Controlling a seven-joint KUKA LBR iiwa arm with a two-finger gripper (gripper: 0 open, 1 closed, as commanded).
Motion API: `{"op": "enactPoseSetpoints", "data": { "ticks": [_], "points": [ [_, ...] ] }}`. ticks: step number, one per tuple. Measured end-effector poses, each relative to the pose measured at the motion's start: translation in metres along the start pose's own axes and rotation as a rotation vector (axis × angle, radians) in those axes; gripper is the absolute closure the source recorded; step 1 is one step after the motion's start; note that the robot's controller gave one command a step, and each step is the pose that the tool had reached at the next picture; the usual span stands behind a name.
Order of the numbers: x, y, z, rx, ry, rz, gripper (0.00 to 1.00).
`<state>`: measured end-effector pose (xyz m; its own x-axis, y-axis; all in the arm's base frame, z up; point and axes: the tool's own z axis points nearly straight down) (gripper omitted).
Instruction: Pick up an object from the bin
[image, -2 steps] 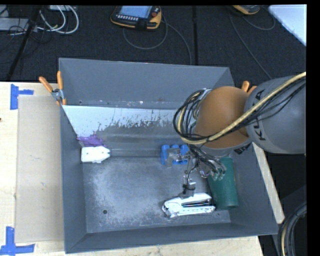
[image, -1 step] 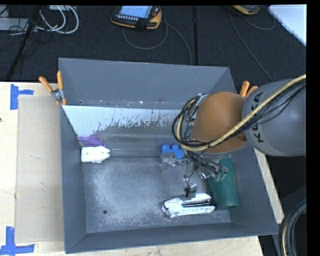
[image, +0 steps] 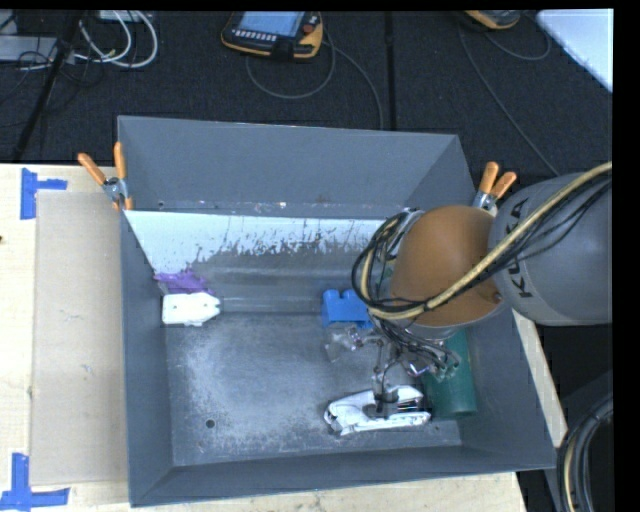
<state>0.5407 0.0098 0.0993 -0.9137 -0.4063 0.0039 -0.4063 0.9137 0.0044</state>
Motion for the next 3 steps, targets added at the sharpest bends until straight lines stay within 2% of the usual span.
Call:
{"op": "enactPoseSetpoints", "data": {
  "ticks": [1, 2, 3],
  "points": [
    [0.019, 0.043, 0.026, 0.010, -0.003, -0.285, 1.00],
    [0.019, 0.043, 0.026, 0.010, -0.003, -0.284, 1.00],
    [0.016, 0.046, -0.132, 0.009, -0.005, -0.239, 1.00]
  ]
}}
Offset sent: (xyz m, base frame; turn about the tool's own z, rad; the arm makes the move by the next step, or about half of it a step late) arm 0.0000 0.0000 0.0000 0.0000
